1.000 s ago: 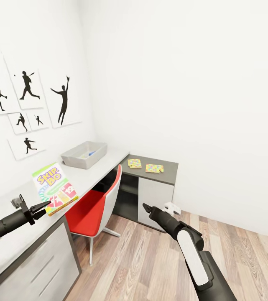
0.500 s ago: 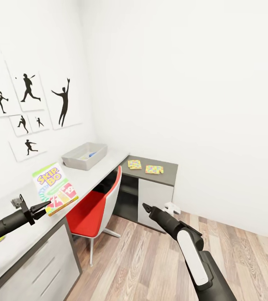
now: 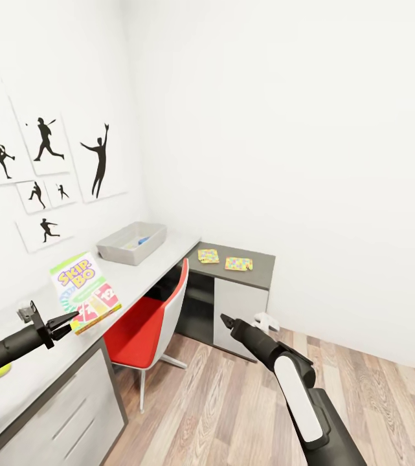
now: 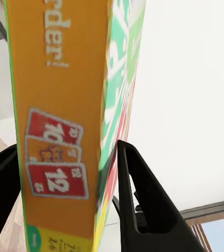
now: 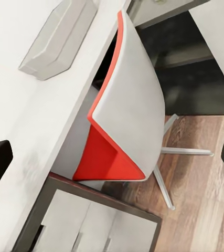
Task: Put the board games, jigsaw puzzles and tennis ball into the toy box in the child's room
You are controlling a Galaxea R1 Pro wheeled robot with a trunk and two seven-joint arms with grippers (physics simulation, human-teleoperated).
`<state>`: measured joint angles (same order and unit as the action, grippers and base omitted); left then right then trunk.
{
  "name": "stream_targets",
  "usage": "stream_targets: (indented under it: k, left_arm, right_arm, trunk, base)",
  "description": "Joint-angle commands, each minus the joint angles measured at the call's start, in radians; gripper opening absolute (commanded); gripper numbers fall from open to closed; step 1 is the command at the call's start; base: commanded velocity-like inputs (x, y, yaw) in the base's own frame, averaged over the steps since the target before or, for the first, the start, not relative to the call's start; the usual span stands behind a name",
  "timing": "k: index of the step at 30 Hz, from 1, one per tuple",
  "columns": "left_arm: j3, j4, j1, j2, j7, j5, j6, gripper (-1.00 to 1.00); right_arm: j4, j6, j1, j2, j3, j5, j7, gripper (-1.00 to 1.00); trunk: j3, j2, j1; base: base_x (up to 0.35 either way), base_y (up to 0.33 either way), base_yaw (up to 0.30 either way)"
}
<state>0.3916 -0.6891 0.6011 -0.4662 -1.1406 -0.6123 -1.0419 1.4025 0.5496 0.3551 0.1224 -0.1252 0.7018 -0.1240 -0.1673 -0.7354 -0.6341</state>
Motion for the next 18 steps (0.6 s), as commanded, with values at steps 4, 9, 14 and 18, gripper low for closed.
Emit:
stream_targets:
  k: [4, 9, 14, 18]
  left_arm:
    - [0.001, 0.000, 0.001, 0.001, -0.004, 0.002, -0.004, -1.00]
    - [0.001, 0.000, 0.002, 0.001, -0.004, 0.002, -0.004, -1.00]
    - [0.001, 0.000, 0.001, 0.001, -0.004, 0.001, -0.003, -1.00]
    - [0.001, 0.000, 0.002, 0.001, -0.004, 0.002, -0.003, -1.00]
  right_arm:
    - [0.002, 0.003, 0.001, 0.000, -0.001, 0.010, -0.009, 1.00]
    - [0.004, 0.003, 0.001, 0.000, -0.001, 0.010, -0.009, 1.00]
    - [0.004, 0.003, 0.001, 0.000, -0.001, 0.010, -0.009, 1.00]
    - [0.004, 0.003, 0.001, 0.000, -0.001, 0.010, -0.009, 1.00]
  trunk:
    - [0.011, 0.027, 0.015]
    - [0.027, 0.062, 0.034]
    - [0.042, 0.097, 0.053]
    - [0.055, 0.125, 0.069]
  base:
    - [0.000, 0.000, 0.000]
    - [0.000, 0.000, 0.000]
    - [0.000, 0.000, 0.000]
    - [0.000, 0.000, 0.000]
